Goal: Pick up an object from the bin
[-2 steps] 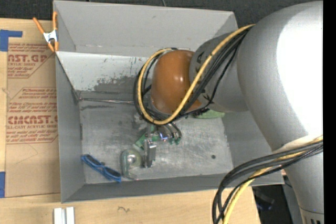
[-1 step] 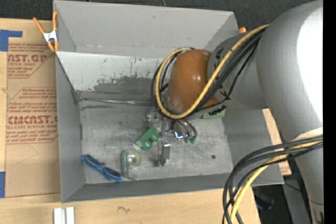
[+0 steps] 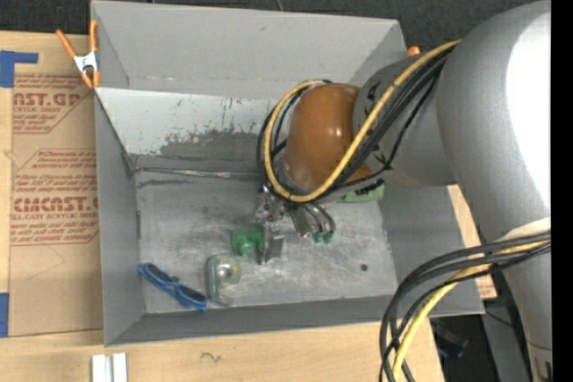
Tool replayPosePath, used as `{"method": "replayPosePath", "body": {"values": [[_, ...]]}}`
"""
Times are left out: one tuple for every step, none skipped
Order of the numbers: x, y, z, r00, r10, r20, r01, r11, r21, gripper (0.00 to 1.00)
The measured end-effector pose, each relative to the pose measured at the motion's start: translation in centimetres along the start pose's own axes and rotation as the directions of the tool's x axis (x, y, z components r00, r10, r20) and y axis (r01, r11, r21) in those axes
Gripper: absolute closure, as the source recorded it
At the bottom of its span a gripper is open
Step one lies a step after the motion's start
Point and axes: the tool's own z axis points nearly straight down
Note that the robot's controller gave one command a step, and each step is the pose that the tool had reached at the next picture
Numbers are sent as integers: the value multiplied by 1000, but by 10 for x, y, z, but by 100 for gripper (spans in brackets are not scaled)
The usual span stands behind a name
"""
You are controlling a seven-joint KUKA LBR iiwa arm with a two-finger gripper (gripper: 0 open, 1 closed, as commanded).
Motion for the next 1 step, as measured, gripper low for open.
{"method": "replayPosePath", "body": {"values": [[-8,17,-173,995,-102,-1,102,995,0,100]]}}
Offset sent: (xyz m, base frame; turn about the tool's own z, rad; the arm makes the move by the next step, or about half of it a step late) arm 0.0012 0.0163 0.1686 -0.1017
